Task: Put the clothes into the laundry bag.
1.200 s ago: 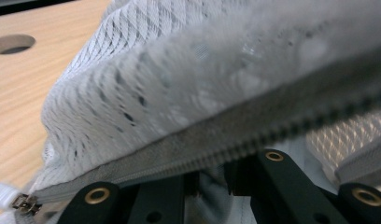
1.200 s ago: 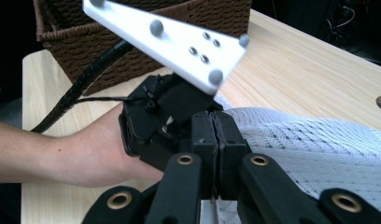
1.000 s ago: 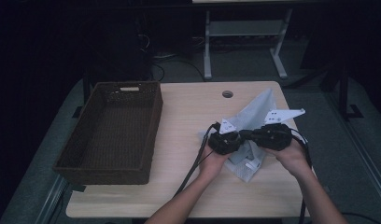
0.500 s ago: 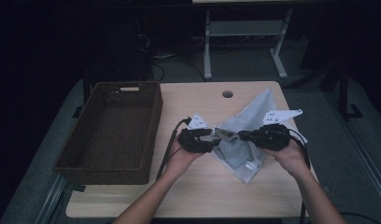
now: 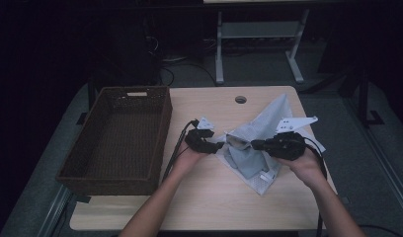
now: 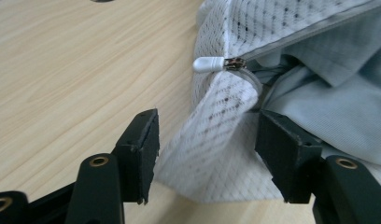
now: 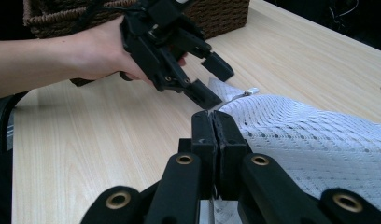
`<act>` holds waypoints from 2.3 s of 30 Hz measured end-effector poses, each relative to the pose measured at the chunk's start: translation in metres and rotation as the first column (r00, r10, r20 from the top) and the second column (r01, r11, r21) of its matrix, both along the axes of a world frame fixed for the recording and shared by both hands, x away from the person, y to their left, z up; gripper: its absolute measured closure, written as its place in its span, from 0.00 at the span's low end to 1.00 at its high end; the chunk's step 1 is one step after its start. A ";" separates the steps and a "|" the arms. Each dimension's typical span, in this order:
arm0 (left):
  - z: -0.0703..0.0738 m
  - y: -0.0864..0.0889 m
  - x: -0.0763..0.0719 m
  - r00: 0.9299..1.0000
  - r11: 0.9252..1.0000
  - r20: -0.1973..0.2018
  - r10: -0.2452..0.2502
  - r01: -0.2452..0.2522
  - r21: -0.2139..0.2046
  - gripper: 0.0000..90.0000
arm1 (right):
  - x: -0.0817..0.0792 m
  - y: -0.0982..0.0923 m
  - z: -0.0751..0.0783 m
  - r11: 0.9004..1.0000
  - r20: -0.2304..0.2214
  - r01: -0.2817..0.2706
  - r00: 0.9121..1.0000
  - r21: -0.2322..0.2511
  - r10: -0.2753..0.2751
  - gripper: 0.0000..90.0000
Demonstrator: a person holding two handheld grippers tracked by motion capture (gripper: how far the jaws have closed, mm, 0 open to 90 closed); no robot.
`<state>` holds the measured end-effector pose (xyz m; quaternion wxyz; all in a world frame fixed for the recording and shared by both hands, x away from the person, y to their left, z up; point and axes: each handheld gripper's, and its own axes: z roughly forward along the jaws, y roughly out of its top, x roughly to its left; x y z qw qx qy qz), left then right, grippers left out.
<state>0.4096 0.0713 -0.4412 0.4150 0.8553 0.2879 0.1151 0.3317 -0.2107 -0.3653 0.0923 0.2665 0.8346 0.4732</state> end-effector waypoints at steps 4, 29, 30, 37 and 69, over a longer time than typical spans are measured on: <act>-0.002 -0.007 0.006 1.000 1.000 -0.007 -0.030 0.030 0.007 0.49 | 0.000 0.000 0.000 1.000 -0.001 0.001 1.000 0.002 -0.001 0.97; 0.014 0.026 -0.035 0.989 0.998 -0.141 -0.048 0.041 -0.049 0.98 | 0.006 -0.004 -0.008 1.000 -0.020 0.022 1.000 -0.011 -0.023 0.97; 0.014 0.029 -0.039 0.988 0.998 -0.144 -0.051 0.044 -0.054 0.98 | 0.006 -0.004 -0.009 1.000 -0.022 0.022 0.999 -0.010 -0.023 0.97; 0.013 0.038 -0.068 0.983 0.995 -0.165 -0.076 0.064 -0.077 0.98 | 0.008 -0.002 -0.013 1.000 -0.031 0.021 0.999 -0.022 -0.022 0.97; -0.005 0.041 -0.110 0.976 0.988 -0.164 -0.146 0.136 -0.072 0.97 | -0.053 -0.034 -0.034 0.995 -0.090 0.094 0.992 0.020 -0.092 0.52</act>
